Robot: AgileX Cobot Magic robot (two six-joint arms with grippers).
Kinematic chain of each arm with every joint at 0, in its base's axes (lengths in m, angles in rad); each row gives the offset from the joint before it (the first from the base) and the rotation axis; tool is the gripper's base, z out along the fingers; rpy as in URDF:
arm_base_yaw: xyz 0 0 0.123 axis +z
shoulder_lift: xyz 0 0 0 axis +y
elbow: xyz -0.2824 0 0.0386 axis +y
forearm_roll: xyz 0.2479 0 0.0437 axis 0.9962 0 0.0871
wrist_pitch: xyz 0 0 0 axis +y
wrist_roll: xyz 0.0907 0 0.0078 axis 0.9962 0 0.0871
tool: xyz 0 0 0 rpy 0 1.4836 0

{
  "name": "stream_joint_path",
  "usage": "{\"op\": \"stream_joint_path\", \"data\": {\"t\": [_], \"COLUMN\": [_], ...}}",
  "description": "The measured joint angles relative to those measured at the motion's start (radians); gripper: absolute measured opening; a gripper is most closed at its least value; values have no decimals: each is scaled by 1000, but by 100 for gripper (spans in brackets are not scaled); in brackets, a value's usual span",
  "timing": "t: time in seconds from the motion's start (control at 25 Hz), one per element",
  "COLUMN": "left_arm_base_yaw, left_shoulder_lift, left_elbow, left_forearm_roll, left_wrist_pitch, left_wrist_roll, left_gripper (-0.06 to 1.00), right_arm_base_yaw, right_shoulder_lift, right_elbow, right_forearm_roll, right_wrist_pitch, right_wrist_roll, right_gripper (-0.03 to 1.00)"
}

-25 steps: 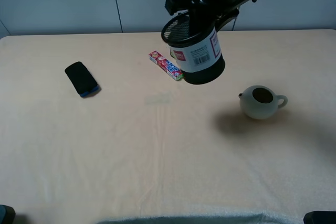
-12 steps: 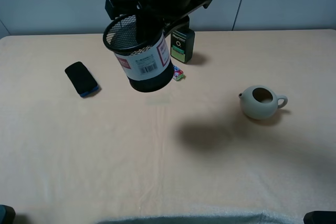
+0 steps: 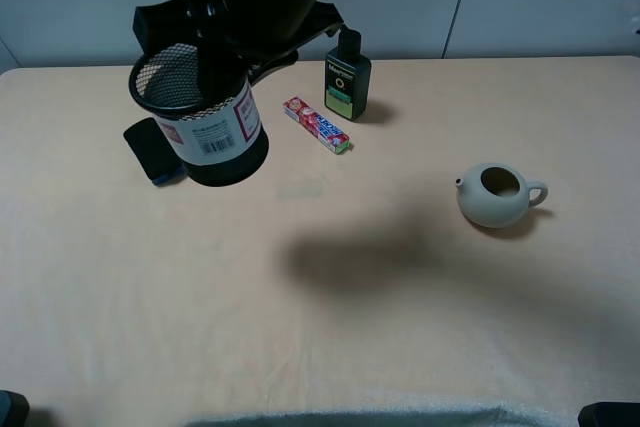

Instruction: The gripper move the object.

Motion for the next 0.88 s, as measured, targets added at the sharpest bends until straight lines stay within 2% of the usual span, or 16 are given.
{"op": "stream_joint_path", "data": {"t": [0.36,0.72,0.88], "left_arm_base_yaw": [0,0,0], "left_shoulder_lift": [0,0,0], "left_elbow": [0,0,0], "left_forearm_roll": [0,0,0], "left_wrist_pitch": [0,0,0], "left_wrist_roll": [0,0,0], "left_gripper": [99,99,99], "right_arm_base_yaw": [29,35,35], "right_shoulder_lift": [91,186,228], "right_elbow": [0,0,0], "right_forearm_roll": [66,174,188], "right_wrist_pitch": [-190,-331,-384], "right_wrist_roll": [-98,-229,-259], "right_gripper": [22,22,22]}}
